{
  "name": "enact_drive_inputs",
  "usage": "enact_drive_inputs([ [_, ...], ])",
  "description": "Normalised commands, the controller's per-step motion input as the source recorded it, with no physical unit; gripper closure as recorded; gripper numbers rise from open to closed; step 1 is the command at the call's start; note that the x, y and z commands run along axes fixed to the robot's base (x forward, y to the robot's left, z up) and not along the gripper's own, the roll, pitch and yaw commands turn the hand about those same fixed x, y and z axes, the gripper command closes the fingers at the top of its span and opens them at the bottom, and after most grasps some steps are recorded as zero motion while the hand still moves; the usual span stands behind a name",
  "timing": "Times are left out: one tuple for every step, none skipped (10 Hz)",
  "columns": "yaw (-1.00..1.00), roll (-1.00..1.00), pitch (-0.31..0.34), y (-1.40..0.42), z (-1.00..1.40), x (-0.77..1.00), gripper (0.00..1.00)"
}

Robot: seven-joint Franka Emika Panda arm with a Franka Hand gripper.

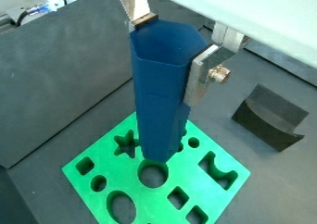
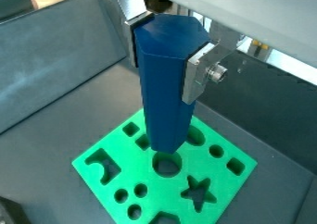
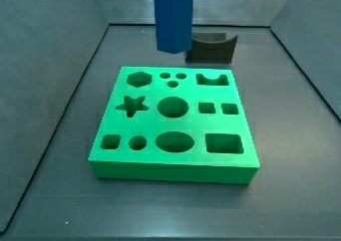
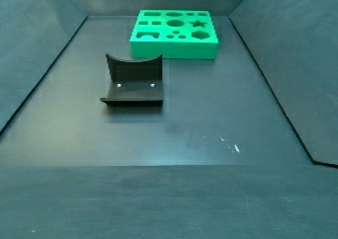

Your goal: Insert the hexagon object.

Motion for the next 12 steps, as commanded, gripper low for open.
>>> enact_drive_inputs([
  [0.00,0.12,-0.054,0.89,-0.98,-0.57,1.00],
  [0.00,0.20,-0.046,0.74,-0.82,-0.67,1.00],
  [-0.10,0.20,-0.057,0.43,-0.76,-0.55,1.00],
  [-0.14,0.10,-0.041,0.21,-0.69,-0.41,1.00],
  [-0.19,0.04,-0.020,0.11,-0.57,-0.26,1.00],
  [-0.19,0.00,0.000,0.00,-0.35,0.00,1.00],
  [-0.12,0.06,0.034,0.13,-0.33,0.09,1.00],
  [0.00,0.08,0.051,0.21,-0.35,0.12,1.00],
  [0.00,0.08,0.061,0.20,-0.36,0.19,1.00],
  [0.00,0.01,0.050,0.13,-0.29,0.11,1.00],
  [-0.06,0.00,0.011,0.01,-0.30,0.08,1.00],
  [-0.08,0.00,-0.019,0.00,-0.49,0.08,1.00],
])
